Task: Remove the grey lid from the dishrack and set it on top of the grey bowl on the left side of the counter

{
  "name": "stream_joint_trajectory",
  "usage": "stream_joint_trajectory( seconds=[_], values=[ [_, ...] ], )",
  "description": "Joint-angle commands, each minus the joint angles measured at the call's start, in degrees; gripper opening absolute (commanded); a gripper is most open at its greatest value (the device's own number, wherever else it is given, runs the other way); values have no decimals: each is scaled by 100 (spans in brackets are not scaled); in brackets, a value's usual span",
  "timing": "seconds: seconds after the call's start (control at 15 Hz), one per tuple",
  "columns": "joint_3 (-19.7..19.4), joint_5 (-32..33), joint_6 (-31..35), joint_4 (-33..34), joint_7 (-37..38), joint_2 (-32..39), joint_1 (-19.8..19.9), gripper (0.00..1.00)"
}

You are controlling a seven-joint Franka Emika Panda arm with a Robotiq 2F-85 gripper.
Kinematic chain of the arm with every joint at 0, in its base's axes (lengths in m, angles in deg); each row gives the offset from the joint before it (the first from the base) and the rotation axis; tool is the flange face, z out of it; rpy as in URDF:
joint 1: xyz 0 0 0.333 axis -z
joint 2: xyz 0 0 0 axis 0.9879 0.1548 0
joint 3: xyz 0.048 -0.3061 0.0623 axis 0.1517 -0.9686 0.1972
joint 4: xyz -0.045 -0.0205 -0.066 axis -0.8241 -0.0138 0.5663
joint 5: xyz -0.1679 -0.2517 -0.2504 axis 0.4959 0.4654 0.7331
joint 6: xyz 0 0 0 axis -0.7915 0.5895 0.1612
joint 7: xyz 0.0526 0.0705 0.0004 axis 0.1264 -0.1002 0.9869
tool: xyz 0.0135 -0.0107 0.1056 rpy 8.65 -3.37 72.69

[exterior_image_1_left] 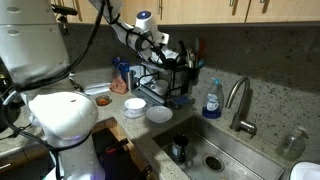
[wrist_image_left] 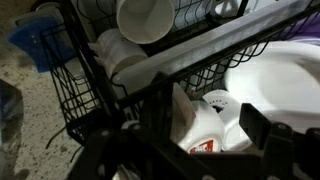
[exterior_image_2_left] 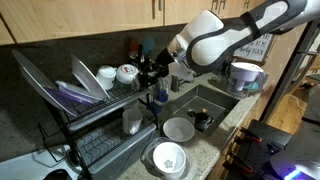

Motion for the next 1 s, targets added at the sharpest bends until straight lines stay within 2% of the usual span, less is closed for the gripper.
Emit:
stream_joint_trajectory(
  seconds=[0.0, 0.07, 0.13, 0.67, 0.8, 0.93],
  values=[
    [46, 446, 127, 145, 507, 210, 193, 86],
    [38, 572, 108, 159, 617, 235, 233, 78],
    [33, 703, 93, 168, 745, 254, 267, 65],
    [33, 1614, 4, 208, 1522, 282, 393, 4],
    [33, 1792, -18, 227, 1672, 304, 399, 1],
    [38, 1965, -73, 230, 1773, 304, 405, 5]
  ],
)
